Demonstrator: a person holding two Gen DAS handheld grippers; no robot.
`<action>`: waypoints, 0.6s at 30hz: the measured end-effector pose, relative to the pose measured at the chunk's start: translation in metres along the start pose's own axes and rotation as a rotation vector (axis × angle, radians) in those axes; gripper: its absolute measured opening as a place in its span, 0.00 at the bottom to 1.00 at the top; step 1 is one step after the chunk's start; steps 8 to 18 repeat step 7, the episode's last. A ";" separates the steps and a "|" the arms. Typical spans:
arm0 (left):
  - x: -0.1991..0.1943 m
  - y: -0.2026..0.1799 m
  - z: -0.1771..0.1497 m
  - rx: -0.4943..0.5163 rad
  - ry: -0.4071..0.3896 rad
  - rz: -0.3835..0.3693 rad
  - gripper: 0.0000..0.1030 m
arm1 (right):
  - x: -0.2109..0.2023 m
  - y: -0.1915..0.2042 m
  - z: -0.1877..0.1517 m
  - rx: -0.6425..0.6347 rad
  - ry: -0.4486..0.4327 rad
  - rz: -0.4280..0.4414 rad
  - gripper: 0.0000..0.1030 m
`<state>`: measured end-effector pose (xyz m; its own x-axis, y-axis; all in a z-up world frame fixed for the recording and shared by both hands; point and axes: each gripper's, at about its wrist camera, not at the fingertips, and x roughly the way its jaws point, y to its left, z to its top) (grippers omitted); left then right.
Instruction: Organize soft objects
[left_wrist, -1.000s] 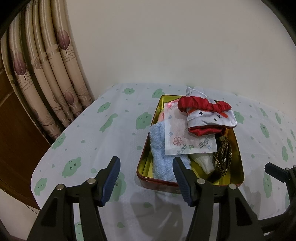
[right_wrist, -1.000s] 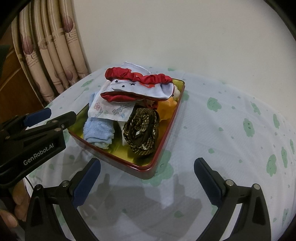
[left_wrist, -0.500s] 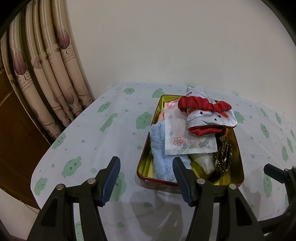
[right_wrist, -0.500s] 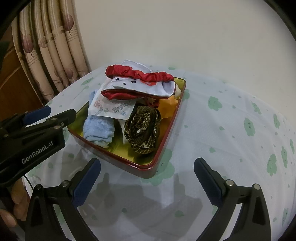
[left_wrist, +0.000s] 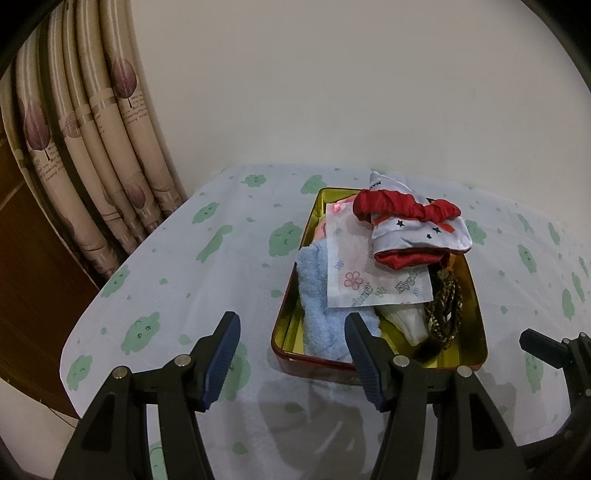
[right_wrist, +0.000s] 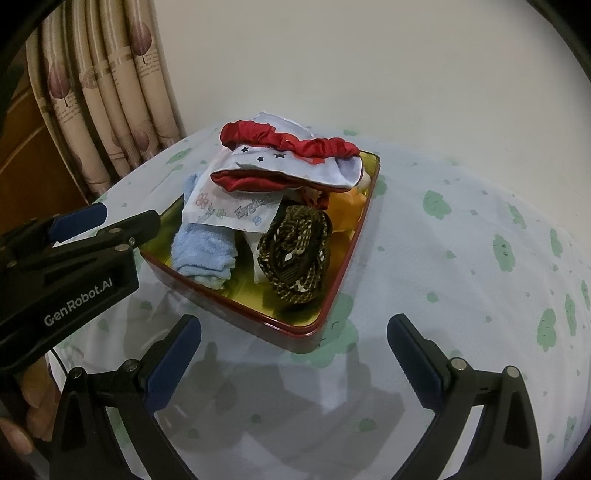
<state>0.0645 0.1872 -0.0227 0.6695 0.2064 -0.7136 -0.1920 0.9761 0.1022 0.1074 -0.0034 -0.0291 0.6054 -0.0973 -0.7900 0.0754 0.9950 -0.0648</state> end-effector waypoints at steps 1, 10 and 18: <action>0.000 0.001 0.000 -0.006 -0.001 -0.003 0.59 | 0.000 0.000 0.000 0.000 0.001 0.000 0.97; 0.001 0.002 0.001 -0.017 0.011 -0.004 0.59 | 0.001 0.002 -0.001 -0.005 0.004 0.000 0.97; 0.001 0.002 0.001 -0.017 0.011 -0.004 0.59 | 0.001 0.002 -0.001 -0.005 0.004 0.000 0.97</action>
